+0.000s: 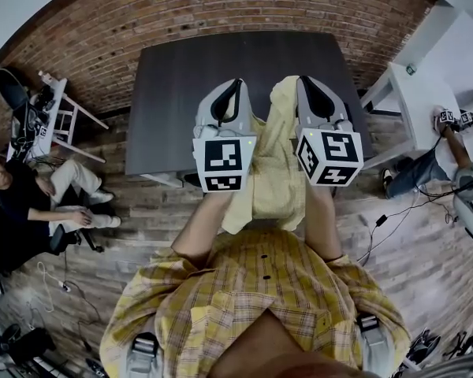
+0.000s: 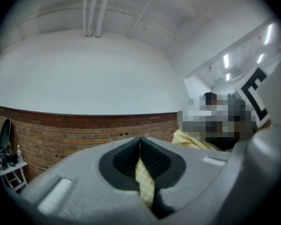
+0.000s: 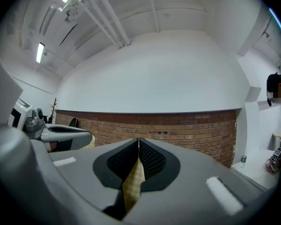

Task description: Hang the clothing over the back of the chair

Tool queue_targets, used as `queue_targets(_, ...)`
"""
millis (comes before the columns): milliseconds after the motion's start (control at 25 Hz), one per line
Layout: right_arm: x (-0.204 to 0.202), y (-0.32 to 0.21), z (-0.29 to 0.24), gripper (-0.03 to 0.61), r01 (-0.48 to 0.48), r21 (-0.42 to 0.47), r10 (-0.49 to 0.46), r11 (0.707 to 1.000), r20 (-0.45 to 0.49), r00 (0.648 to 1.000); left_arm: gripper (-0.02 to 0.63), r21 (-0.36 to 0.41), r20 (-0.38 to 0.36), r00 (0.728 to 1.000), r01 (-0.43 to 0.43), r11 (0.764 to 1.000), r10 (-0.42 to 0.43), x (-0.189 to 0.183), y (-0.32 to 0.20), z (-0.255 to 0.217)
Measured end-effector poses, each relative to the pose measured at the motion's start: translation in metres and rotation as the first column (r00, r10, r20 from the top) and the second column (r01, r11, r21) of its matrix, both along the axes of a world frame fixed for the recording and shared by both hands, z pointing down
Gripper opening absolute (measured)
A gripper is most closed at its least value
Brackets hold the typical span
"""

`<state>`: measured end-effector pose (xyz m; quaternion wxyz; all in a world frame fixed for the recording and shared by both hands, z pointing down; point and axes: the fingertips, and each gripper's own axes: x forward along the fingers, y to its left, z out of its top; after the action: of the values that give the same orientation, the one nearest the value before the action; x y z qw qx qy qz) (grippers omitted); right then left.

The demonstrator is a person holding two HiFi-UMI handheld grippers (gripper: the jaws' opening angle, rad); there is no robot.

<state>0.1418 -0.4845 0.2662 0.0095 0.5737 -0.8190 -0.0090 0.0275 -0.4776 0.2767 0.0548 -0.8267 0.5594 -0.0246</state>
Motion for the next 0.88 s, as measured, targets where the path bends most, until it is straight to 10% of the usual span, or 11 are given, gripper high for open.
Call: queue_targets(880,0.001,-0.011,0.025,0.006,0.0,-0.045,0.001,0.999,0.015,1.0,0.005,-0.029,-0.013,1.0,0.003,1.0,-0.004,0.002,-0.01,0.013)
